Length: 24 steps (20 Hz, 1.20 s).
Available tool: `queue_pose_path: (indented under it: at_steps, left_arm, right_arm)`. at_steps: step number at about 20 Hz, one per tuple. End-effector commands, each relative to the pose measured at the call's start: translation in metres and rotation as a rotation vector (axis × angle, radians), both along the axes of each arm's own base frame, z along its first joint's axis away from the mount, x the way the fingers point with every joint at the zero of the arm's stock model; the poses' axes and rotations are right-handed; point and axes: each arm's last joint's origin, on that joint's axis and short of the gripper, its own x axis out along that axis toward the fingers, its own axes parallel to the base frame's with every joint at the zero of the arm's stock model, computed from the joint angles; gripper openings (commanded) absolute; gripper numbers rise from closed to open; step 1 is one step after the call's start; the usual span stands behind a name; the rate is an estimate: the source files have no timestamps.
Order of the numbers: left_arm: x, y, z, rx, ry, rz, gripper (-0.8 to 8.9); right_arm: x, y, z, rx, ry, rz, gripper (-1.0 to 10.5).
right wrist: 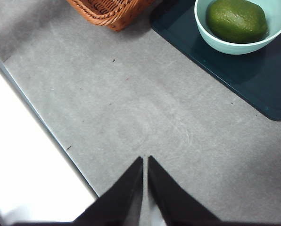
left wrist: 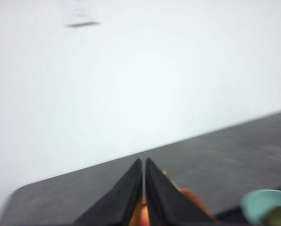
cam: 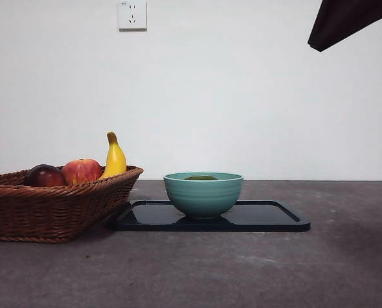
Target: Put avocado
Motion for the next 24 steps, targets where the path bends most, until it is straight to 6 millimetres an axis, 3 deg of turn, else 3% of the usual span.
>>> queue_pose_path:
  at_steps: [1,5,9,17,24]
  left_arm:
    - [-0.004,0.004,-0.026,0.008,0.004,0.08,0.09]
    - [-0.008,0.006,-0.075,-0.017,0.036,0.104,0.09]
    - [-0.009,0.006,-0.111,-0.025,0.091,0.104,0.09]
    - [-0.01,0.006,-0.146,-0.035,0.167,0.107,0.09]
    - [-0.008,0.006,-0.164,-0.038,0.234,0.109,0.09]
  right_arm:
    - [0.0,0.003,0.003,0.011,-0.003,0.003,0.1]
    - [0.0,0.003,0.003,0.011,-0.003,0.003,0.1]
    - [0.0,0.003,0.003,0.011,-0.003,0.003,0.1]
    - [0.0,0.003,0.003,0.011,-0.003,0.003,0.1]
    - [0.0,0.003,0.003,0.012,-0.003,0.003,0.1]
